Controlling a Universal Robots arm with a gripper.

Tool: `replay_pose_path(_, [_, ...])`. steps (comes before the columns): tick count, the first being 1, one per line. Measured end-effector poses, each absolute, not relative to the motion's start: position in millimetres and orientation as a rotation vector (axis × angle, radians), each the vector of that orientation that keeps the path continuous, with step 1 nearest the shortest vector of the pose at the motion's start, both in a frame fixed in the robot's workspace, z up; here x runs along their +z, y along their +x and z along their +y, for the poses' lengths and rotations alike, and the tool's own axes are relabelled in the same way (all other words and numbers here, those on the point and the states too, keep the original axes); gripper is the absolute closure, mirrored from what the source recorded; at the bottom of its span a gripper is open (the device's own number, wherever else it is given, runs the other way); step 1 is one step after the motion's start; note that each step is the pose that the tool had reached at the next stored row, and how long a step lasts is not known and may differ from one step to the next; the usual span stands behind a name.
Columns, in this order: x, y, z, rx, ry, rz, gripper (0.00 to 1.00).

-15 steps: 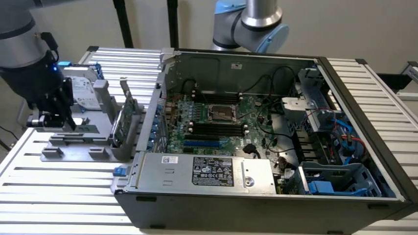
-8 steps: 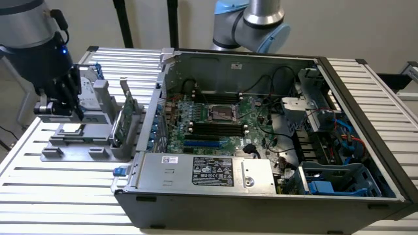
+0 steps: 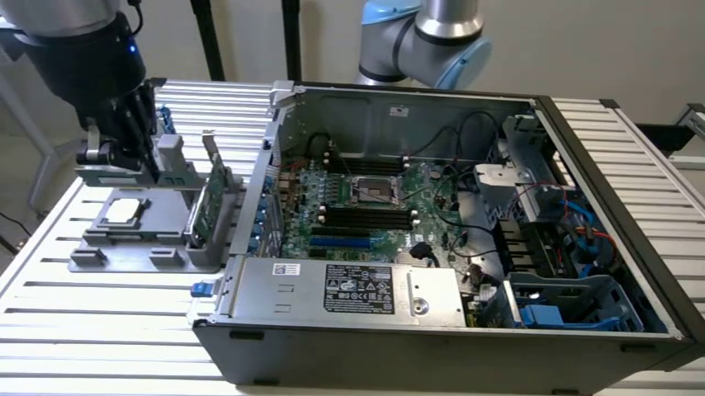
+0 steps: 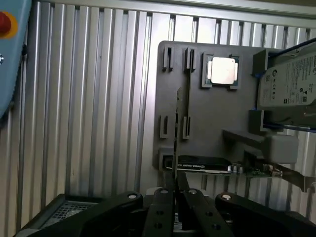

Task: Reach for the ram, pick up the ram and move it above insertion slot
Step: 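Pick up the ram and move it above insertion slot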

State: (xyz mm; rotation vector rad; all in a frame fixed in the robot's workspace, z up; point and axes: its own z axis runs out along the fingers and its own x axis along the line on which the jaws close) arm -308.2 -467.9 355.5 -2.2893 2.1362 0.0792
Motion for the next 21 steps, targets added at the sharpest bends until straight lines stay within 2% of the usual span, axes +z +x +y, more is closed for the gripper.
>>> replay_pose_path(7, [383, -276, -468, 0.087, -2.291, 2.137, 0.86])
replay_pose_path(21, [386, -213, -468, 0.126, -2.271, 2.117, 0.86])
